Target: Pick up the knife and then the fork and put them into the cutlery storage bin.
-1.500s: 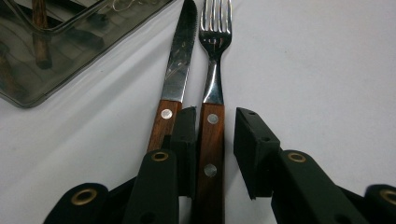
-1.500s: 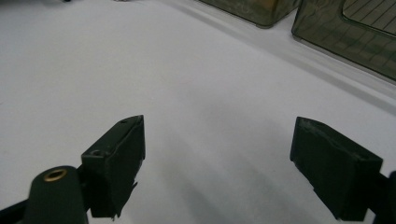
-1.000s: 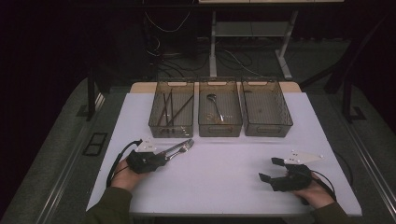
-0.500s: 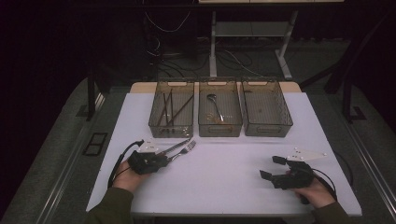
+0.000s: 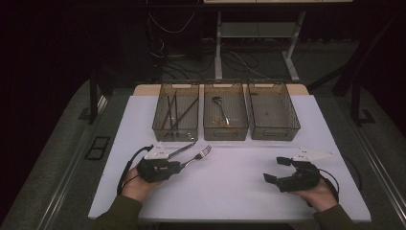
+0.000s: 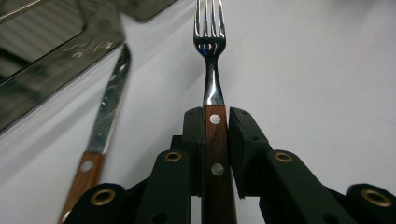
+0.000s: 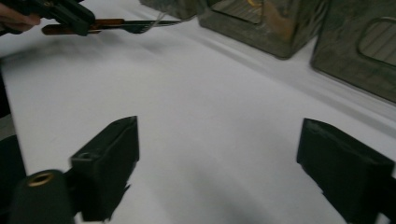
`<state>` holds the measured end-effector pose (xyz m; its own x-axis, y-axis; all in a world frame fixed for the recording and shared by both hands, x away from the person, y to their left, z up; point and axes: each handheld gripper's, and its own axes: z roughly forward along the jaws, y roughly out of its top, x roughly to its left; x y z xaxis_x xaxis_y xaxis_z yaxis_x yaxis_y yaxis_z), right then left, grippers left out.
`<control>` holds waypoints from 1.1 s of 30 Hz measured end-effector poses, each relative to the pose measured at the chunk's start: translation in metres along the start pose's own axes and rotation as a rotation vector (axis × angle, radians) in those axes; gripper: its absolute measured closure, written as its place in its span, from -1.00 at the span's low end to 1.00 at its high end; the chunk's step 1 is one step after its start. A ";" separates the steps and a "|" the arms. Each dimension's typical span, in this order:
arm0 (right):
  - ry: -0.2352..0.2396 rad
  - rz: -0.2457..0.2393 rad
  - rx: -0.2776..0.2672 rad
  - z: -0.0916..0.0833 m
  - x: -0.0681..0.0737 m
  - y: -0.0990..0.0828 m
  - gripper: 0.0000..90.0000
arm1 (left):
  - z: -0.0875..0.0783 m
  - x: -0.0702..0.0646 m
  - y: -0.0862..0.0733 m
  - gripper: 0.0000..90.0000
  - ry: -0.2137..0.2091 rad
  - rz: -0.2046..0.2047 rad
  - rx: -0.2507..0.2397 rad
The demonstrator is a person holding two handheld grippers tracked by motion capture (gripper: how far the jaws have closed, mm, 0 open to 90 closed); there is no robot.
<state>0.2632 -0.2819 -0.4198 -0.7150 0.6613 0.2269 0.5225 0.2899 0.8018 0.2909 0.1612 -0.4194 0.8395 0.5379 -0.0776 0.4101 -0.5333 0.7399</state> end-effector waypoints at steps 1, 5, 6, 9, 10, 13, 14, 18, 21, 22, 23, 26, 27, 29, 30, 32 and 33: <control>0.016 0.006 0.002 0.001 0.000 0.001 -0.65 | 0.001 -0.003 0.002 0.71 -0.002 0.001 -0.001; 0.012 0.011 -0.008 0.006 0.001 0.007 -0.65 | 0.006 -0.012 0.011 0.71 -0.010 0.016 -0.004; 0.015 0.014 -0.012 0.008 0.002 0.008 -0.65 | 0.007 -0.014 0.013 0.71 -0.017 0.015 -0.011; 0.016 0.012 -0.029 0.013 0.003 0.013 -0.64 | 0.011 -0.022 0.022 0.71 -0.034 0.025 -0.020; 0.017 0.014 -0.033 0.015 0.003 0.015 -0.64 | 0.013 -0.024 0.025 0.71 -0.039 0.029 -0.022; 0.026 0.025 -0.048 0.019 0.002 0.018 -0.64 | 0.020 -0.033 0.033 0.71 -0.060 0.050 -0.021; 0.027 0.035 -0.054 0.020 0.002 0.020 -0.64 | 0.023 -0.036 0.036 0.71 -0.066 0.052 -0.022; 0.042 0.044 -0.073 0.026 0.000 0.025 -0.57 | 0.033 -0.048 0.046 0.71 -0.087 0.074 -0.026; 0.058 0.054 -0.078 0.031 0.000 0.030 -0.50 | 0.038 -0.055 0.052 0.71 -0.089 0.092 -0.027; 0.068 0.058 -0.079 0.033 0.000 0.032 -0.48 | 0.040 -0.057 0.054 0.71 -0.091 0.094 -0.030; 0.079 0.062 -0.079 0.035 0.000 0.033 -0.47 | 0.043 -0.060 0.056 0.71 -0.088 0.089 -0.034; 0.108 0.084 -0.077 0.045 0.001 0.035 -0.39 | 0.046 -0.064 0.060 0.71 -0.082 0.113 -0.031; 0.115 0.087 -0.074 0.049 0.001 0.035 -0.37 | 0.046 -0.066 0.060 0.71 -0.081 0.109 -0.037; 0.136 0.114 -0.074 0.054 0.001 0.035 -0.28 | 0.046 -0.067 0.061 0.71 -0.073 0.110 -0.047; 0.145 0.129 -0.075 0.056 0.000 0.035 -0.27 | 0.045 -0.066 0.061 0.71 -0.070 0.112 -0.052; 0.161 0.147 -0.072 0.061 -0.002 0.035 -0.18 | 0.044 -0.065 0.061 0.71 -0.067 0.115 -0.054; 0.165 0.160 -0.075 0.063 -0.002 0.035 -0.14 | 0.044 -0.065 0.061 0.71 -0.065 0.113 -0.060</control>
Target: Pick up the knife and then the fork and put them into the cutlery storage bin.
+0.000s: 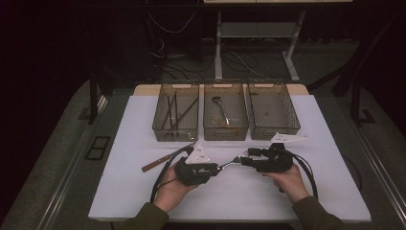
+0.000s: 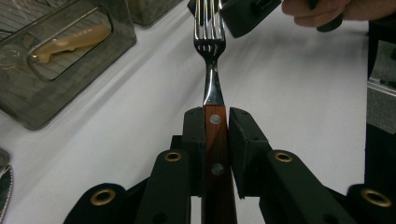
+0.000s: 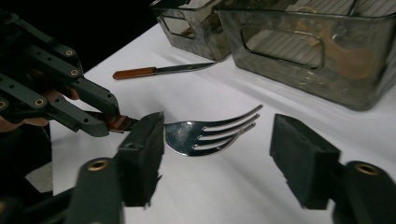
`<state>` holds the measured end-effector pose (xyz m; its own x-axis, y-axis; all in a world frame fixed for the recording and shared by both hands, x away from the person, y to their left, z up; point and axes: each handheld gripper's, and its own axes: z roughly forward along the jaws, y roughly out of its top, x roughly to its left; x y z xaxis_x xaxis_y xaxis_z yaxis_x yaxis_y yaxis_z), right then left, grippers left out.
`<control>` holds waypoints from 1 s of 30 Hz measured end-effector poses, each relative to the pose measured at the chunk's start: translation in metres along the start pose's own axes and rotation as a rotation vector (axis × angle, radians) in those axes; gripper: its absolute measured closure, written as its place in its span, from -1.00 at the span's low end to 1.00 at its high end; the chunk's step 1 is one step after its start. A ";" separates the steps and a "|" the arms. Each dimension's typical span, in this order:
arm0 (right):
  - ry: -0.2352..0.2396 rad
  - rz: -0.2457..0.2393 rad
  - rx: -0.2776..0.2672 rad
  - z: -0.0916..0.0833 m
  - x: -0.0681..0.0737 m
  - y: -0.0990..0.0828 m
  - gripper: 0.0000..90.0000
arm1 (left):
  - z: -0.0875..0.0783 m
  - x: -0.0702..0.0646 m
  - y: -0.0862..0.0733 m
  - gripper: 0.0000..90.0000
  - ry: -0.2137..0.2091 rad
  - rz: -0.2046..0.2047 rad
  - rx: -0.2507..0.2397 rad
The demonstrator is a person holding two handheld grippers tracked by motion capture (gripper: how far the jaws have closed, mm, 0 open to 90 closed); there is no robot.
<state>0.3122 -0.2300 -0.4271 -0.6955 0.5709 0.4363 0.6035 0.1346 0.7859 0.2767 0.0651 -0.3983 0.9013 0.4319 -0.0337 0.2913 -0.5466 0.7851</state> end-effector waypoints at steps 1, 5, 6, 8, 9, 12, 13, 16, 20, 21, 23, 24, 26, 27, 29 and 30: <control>0.012 0.007 -0.002 0.002 -0.001 0.000 -0.10 | 0.000 0.000 0.000 0.71 0.001 -0.001 -0.001; 0.057 0.037 -0.016 0.006 -0.002 0.001 0.16 | -0.001 0.001 0.000 0.71 0.010 0.006 -0.002; 0.063 0.039 -0.020 0.007 -0.002 0.002 0.24 | -0.001 0.000 0.000 0.71 0.010 0.007 -0.002; 0.067 0.042 -0.020 0.008 -0.002 0.002 0.35 | 0.000 0.000 -0.001 0.71 0.013 0.004 -0.006; 0.067 0.043 -0.021 0.008 -0.002 0.003 0.39 | 0.000 0.000 -0.001 0.71 0.019 0.005 -0.005; 0.073 0.045 -0.030 0.007 -0.002 0.004 0.52 | 0.002 0.000 -0.002 0.71 0.024 0.010 0.003; 0.077 0.045 -0.040 0.006 -0.001 0.004 0.58 | 0.003 -0.001 -0.002 0.71 0.023 0.014 0.005; 0.102 0.050 -0.069 0.002 0.000 0.007 0.72 | 0.005 -0.001 -0.002 0.71 0.024 0.021 0.010; 0.117 0.029 -0.101 -0.002 0.002 0.011 0.81 | 0.007 -0.003 -0.002 0.71 0.025 0.014 -0.007; 0.115 0.024 -0.104 -0.003 0.003 0.012 0.82 | 0.006 -0.003 -0.002 0.70 0.025 0.013 -0.012; 0.109 0.013 -0.117 -0.003 0.004 0.015 0.85 | 0.007 -0.002 -0.002 0.69 0.006 0.002 -0.023; 0.111 0.013 -0.126 -0.003 0.005 0.017 0.90 | 0.007 -0.002 -0.003 0.67 -0.004 -0.005 -0.030; 0.119 0.000 -0.145 -0.002 0.007 0.020 0.91 | 0.007 -0.001 -0.004 0.63 -0.012 -0.009 -0.039; 0.114 -0.008 -0.149 -0.002 0.009 0.023 0.92 | 0.006 0.000 -0.005 0.60 -0.013 -0.010 -0.043; 0.105 -0.024 -0.156 -0.002 0.010 0.027 0.92 | 0.004 0.003 -0.008 0.50 -0.016 -0.020 -0.055; 0.099 -0.027 -0.159 -0.002 0.010 0.028 0.92 | 0.002 0.005 -0.010 0.46 -0.017 -0.029 -0.059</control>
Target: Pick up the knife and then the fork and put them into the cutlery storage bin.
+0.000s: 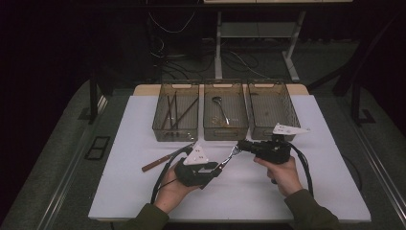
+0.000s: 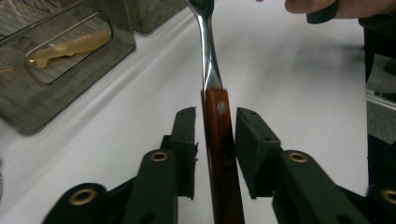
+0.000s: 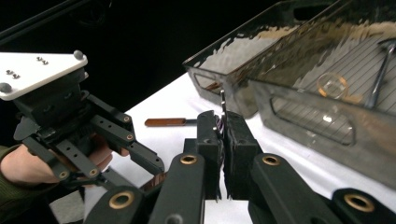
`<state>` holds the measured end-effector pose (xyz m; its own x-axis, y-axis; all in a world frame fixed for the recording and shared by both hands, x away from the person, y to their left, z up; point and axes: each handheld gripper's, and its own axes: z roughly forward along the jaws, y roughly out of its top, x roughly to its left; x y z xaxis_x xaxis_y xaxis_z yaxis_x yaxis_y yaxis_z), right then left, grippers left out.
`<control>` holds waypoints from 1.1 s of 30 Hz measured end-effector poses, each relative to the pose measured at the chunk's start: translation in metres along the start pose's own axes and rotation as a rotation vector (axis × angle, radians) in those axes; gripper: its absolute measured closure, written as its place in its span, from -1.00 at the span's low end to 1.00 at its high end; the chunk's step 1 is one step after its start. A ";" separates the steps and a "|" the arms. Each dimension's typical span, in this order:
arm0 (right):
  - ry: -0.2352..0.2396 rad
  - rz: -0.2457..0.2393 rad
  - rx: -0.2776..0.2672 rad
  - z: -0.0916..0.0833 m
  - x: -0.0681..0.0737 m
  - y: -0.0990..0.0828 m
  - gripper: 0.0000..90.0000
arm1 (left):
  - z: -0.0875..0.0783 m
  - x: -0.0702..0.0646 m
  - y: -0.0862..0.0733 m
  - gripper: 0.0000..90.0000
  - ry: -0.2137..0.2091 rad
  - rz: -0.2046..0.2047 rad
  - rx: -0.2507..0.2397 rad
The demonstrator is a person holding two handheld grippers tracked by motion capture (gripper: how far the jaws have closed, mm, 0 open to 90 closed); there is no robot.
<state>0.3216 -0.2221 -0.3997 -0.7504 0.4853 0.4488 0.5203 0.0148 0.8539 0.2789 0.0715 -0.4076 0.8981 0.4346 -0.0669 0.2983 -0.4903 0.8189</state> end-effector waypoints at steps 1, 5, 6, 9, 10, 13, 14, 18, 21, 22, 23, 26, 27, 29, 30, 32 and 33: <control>-0.004 -0.005 -0.002 -0.001 -0.001 0.002 0.92 | -0.002 0.002 -0.002 0.41 -0.003 -0.005 -0.005; -0.054 -0.028 0.011 -0.005 -0.003 0.010 0.92 | -0.012 0.008 -0.010 0.18 0.005 -0.001 -0.040; -0.065 -0.030 0.007 -0.006 -0.004 0.013 0.92 | -0.015 0.009 -0.012 0.14 0.010 0.006 -0.045; -0.108 -0.051 0.020 -0.012 -0.006 0.021 0.92 | -0.023 0.013 -0.020 0.01 0.009 -0.003 -0.069; -0.121 -0.051 0.024 -0.014 -0.007 0.024 0.92 | -0.026 0.015 -0.023 -0.01 0.008 -0.009 -0.070; -0.157 -0.059 0.025 -0.023 -0.012 0.033 0.92 | -0.034 0.021 -0.032 -0.12 0.009 -0.030 -0.076; -0.169 -0.061 0.023 -0.026 -0.014 0.036 0.92 | -0.036 0.023 -0.035 -0.16 0.012 -0.037 -0.072; -0.213 -0.046 0.006 -0.040 -0.024 0.050 0.92 | -0.045 0.027 -0.047 -0.31 0.023 -0.060 -0.074; -0.245 -0.054 -0.005 -0.051 -0.030 0.063 0.92 | -0.051 0.030 -0.055 -0.45 0.037 -0.068 -0.075; -0.254 -0.054 -0.010 -0.055 -0.031 0.068 0.92 | -0.053 0.031 -0.058 -0.50 0.038 -0.075 -0.077; -0.266 -0.054 -0.015 -0.059 -0.033 0.073 0.92 | -0.054 0.032 -0.060 -0.55 0.034 -0.085 -0.081; -0.300 -0.059 -0.030 -0.071 -0.039 0.087 0.92 | -0.054 0.034 -0.065 -0.66 0.025 -0.100 -0.080; -0.313 -0.059 -0.034 -0.076 -0.041 0.091 0.92 | -0.054 0.034 -0.067 -0.69 0.025 -0.102 -0.074; -0.337 -0.060 -0.042 -0.084 -0.045 0.100 0.92 | -0.053 0.035 -0.068 -0.77 0.035 -0.106 -0.071; -0.351 -0.058 -0.047 -0.088 -0.047 0.104 0.92 | -0.053 0.035 -0.068 -0.82 0.036 -0.107 -0.076; -0.379 -0.060 -0.052 -0.096 -0.051 0.112 0.92 | -0.052 0.035 -0.069 -0.91 0.041 -0.109 -0.072; -0.395 -0.063 -0.055 -0.100 -0.053 0.116 0.92 | -0.051 0.035 -0.070 -0.95 0.048 -0.106 -0.067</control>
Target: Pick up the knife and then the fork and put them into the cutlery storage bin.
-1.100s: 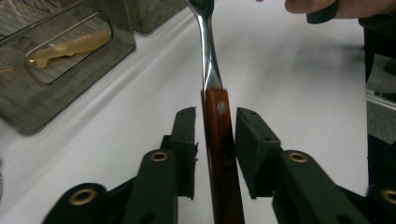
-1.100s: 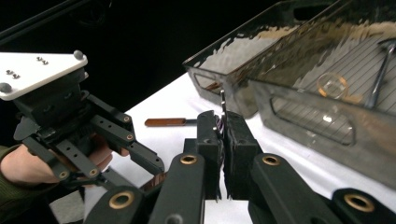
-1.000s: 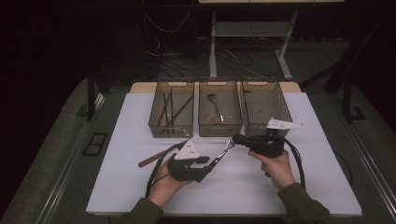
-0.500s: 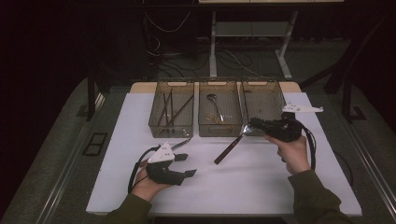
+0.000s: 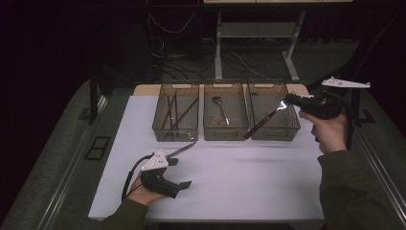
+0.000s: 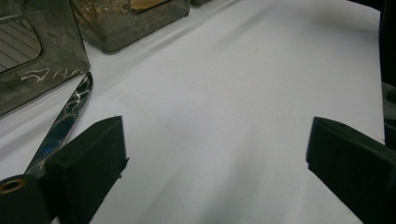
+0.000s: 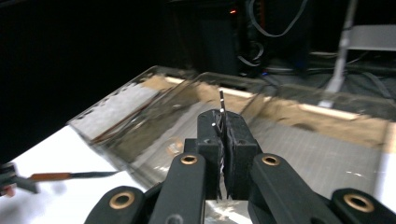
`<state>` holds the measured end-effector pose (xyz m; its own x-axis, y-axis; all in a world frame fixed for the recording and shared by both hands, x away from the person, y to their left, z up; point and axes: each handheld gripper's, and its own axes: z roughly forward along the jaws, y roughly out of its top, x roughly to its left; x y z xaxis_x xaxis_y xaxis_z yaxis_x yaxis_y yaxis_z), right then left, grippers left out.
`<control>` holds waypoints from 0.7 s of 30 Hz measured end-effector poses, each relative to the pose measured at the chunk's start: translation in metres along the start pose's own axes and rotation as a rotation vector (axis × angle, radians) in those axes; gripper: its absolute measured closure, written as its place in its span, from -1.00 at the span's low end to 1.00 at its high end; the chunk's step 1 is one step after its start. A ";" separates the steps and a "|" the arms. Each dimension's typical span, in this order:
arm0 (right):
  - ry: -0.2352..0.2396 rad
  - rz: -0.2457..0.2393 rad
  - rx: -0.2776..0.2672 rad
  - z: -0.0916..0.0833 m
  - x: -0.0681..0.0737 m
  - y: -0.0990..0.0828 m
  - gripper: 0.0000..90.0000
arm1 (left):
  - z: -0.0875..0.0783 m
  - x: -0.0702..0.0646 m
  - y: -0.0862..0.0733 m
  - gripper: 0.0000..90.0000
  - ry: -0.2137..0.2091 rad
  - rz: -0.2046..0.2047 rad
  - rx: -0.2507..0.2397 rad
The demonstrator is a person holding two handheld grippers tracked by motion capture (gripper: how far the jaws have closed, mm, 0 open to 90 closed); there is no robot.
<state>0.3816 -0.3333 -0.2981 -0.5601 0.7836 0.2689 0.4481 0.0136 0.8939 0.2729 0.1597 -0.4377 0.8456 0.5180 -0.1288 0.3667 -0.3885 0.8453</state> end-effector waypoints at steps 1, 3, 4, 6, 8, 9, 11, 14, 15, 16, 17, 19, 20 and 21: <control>-0.017 -0.008 -0.001 -0.002 -0.004 0.004 0.92 | 0.000 0.000 0.000 -0.96 0.003 0.003 0.005; -0.050 -0.010 -0.007 -0.006 -0.012 0.011 0.92 | 0.001 0.000 0.000 -0.96 0.005 0.004 0.014; -0.064 -0.008 -0.011 -0.007 -0.016 0.015 0.92 | 0.001 0.000 0.000 -0.97 0.009 0.005 0.017; -0.085 -0.007 -0.019 -0.009 -0.025 0.020 0.92 | 0.001 0.000 0.000 -1.00 0.015 0.003 0.011; -0.113 0.002 -0.009 -0.008 -0.033 0.023 0.92 | 0.000 0.000 0.000 -1.00 0.018 -0.006 0.010; -0.128 -0.005 -0.004 -0.007 -0.036 0.024 0.92 | 0.000 0.001 0.000 -1.00 0.019 -0.006 0.011; -0.146 -0.004 0.015 -0.003 -0.043 0.024 0.92 | 0.001 0.001 0.000 -1.00 0.015 -0.009 0.015; -0.165 -0.006 0.047 0.007 -0.050 0.019 0.92 | 0.001 0.000 0.001 -1.00 0.013 -0.007 0.021; -0.163 -0.006 0.059 0.012 -0.052 0.018 0.92 | 0.001 -0.001 0.001 -1.00 0.012 -0.008 0.018; -0.162 -0.005 0.071 0.017 -0.053 0.016 0.92 | 0.001 -0.001 0.001 -1.00 0.007 -0.006 0.022; -0.154 -0.002 0.080 0.021 -0.054 0.014 0.92 | 0.002 -0.002 0.001 -1.00 0.003 -0.003 0.022; -0.139 0.002 0.112 0.031 -0.055 0.010 0.92 | 0.001 -0.003 0.002 -1.00 0.001 0.003 0.023; -0.137 -0.002 0.130 0.037 -0.054 0.008 0.92 | 0.001 -0.003 0.002 -1.00 -0.001 0.003 0.022; -0.129 -0.005 0.151 0.041 -0.054 0.006 0.92 | 0.001 -0.003 0.002 -1.00 -0.003 0.003 0.023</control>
<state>0.4436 -0.3500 -0.3219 -0.4728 0.8564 0.2077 0.5508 0.1032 0.8282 0.2716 0.1569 -0.4362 0.8476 0.5149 -0.1282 0.3733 -0.4071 0.8336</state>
